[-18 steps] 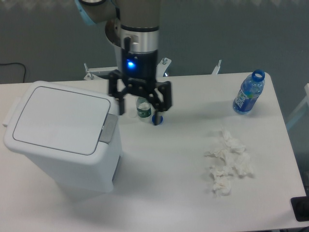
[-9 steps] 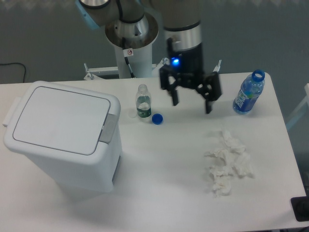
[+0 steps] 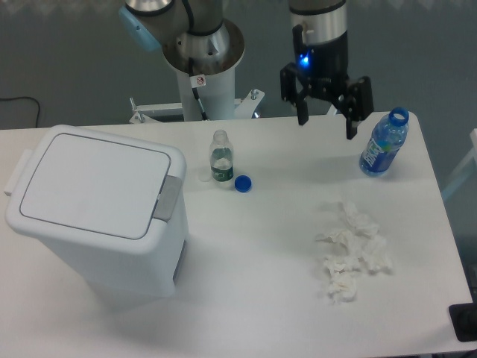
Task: Close the trash can
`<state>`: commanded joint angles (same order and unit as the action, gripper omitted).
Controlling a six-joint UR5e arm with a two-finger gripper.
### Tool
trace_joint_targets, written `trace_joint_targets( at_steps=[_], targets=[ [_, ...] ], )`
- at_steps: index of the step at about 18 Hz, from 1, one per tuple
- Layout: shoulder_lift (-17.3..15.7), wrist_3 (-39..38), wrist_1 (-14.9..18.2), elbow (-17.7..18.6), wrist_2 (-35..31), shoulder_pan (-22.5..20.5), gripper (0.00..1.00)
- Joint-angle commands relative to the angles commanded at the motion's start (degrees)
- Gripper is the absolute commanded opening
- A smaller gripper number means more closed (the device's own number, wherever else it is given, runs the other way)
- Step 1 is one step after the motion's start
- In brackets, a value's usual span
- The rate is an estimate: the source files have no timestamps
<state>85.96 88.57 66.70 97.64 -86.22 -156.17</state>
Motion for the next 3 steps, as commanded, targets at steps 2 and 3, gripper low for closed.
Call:
trace_joint_targets(
  at_steps=[2, 3],
  targets=[
    [-0.5, 3.3, 0.8, 0.3, 0.2, -1.2, 1.00],
    [-0.5, 3.4, 0.8, 0.3, 0.4, -1.3, 1.00]
  ],
)
